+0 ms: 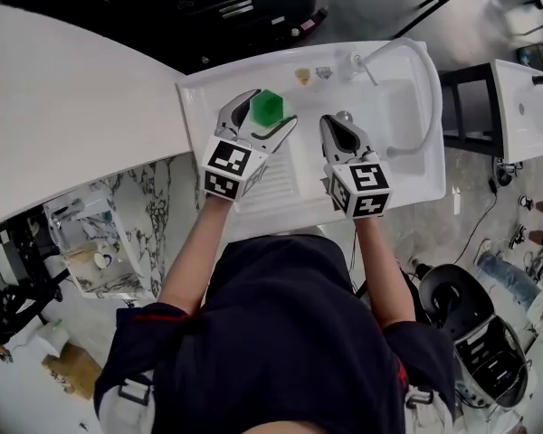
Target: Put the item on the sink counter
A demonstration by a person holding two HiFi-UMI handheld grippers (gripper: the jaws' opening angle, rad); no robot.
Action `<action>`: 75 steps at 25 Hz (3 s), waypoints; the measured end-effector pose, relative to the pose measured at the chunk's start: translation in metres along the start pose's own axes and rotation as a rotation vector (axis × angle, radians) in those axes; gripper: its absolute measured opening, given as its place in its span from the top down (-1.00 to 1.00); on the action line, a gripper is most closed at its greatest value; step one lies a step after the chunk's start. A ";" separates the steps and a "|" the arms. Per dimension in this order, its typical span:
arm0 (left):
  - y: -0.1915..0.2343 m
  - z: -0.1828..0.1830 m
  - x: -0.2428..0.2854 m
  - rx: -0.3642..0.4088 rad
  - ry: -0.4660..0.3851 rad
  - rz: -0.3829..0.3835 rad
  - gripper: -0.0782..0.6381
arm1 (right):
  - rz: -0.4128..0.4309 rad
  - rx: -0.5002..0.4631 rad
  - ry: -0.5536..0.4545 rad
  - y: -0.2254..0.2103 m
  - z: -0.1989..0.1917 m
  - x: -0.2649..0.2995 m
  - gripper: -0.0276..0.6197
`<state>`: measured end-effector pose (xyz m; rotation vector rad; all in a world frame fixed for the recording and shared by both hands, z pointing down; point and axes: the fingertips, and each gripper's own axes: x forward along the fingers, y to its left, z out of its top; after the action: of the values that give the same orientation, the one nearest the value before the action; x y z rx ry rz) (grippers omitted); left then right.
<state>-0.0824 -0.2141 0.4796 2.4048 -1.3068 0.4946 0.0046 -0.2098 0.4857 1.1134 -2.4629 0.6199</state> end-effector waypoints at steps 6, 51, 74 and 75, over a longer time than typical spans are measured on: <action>0.015 -0.006 0.020 0.029 0.021 -0.007 -0.21 | -0.016 0.019 0.035 -0.003 -0.013 0.011 0.81; 0.059 -0.036 0.121 0.195 0.111 -0.003 -0.21 | -0.061 0.130 0.181 -0.025 -0.072 0.037 0.81; 0.066 -0.048 0.132 0.211 0.144 0.035 -0.21 | -0.065 0.145 0.186 -0.034 -0.074 0.036 0.81; 0.066 -0.048 0.132 0.211 0.142 0.036 -0.21 | -0.065 0.145 0.186 -0.035 -0.075 0.036 0.81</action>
<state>-0.0772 -0.3212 0.5923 2.4628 -1.2955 0.8355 0.0206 -0.2130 0.5741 1.1290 -2.2446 0.8528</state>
